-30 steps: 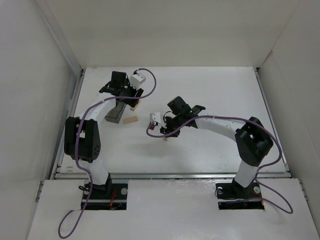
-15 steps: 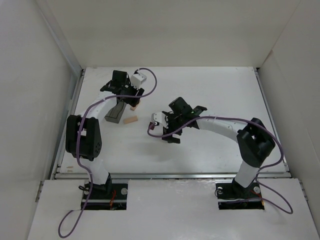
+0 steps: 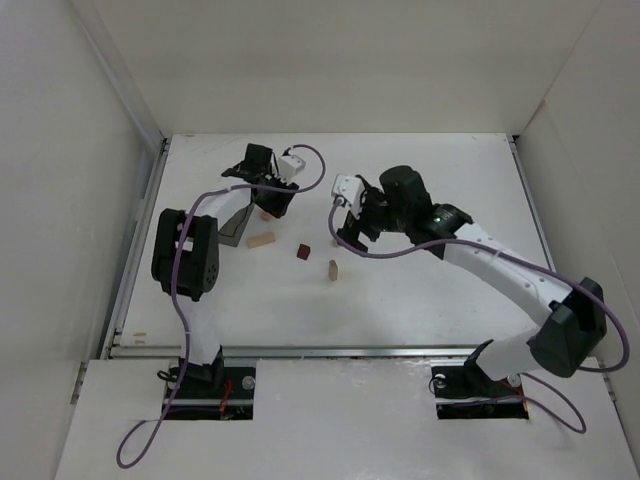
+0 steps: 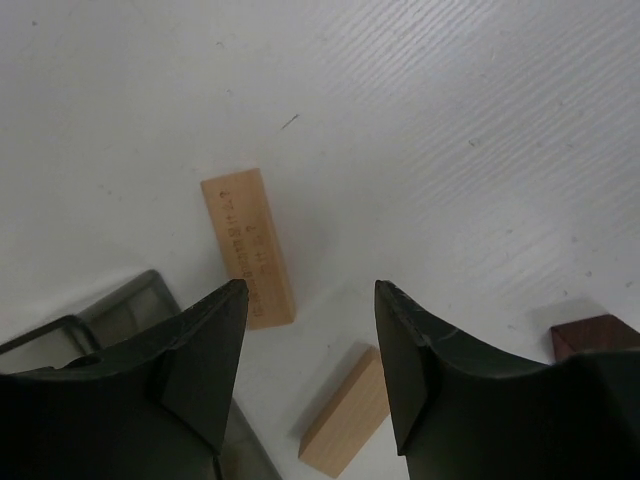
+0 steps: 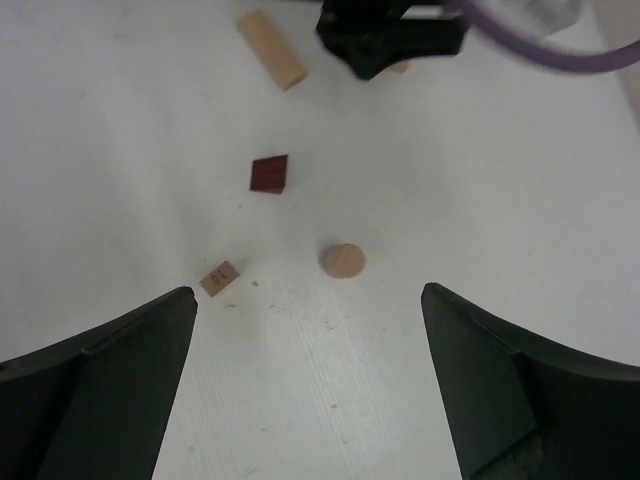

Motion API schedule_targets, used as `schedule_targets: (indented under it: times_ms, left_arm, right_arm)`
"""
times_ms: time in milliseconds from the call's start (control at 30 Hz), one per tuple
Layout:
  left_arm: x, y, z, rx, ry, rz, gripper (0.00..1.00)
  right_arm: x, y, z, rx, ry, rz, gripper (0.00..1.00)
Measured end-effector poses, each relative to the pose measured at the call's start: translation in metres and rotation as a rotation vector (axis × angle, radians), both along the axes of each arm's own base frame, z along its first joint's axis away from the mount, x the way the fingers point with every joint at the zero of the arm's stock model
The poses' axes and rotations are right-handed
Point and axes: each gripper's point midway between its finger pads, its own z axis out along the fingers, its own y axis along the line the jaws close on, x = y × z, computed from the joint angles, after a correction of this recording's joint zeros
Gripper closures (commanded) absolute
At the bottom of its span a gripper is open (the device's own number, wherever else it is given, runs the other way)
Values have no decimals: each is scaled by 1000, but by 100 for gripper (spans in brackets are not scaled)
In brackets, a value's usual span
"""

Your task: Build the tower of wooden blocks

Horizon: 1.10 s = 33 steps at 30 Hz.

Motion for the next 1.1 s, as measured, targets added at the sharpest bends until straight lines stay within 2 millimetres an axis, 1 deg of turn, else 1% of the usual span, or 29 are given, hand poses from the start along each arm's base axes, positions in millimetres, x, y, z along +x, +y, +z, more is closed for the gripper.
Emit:
schedule_targets:
  times_ms: [100,167,233,267,367,533,600,667,700,800,833,967,1033,1100]
  left_arm:
    - [5,-8,-11,16,19,-5,50]
    - [12,-9,-17,26,22,3,50]
    - [18,-6,-23,38,27,26,50]
    - [22,-5,-24,45,27,41,50]
    - [26,-1,-29,59,31,75,47]
    - [28,4,-37,77,45,112,46]
    - [29,6,-43,85,67,121,46]
    - [32,5,-45,81,75,121,51]
    - [33,6,-46,77,80,121,62]
    - [31,5,-48,62,96,113,87]
    - [30,5,-48,59,99,105,100]
    - [30,3,-48,47,100,89,100]
    - [30,3,-47,42,100,87,100]
    - [28,3,-45,36,105,82,100]
  right_arm:
    - [9,-8,39,90,-80,-65,0]
    - [8,-11,60,144,-128,-83,0]
    - [6,-15,75,188,-162,-97,0]
    - [4,-16,79,201,-169,-103,0]
    - [5,-21,84,227,-176,-124,0]
    - [8,-27,75,233,-136,-168,0]
    - [9,-28,72,237,-118,-194,0]
    - [12,-31,72,249,-100,-230,0]
    - [14,-33,72,259,-86,-261,0]
    - [26,-45,73,303,-43,-408,0]
    - [30,-50,73,318,-30,-460,0]
    - [46,-70,74,378,20,-630,0]
    - [52,-75,76,407,46,-675,1]
    - [57,-75,82,448,75,-705,3]
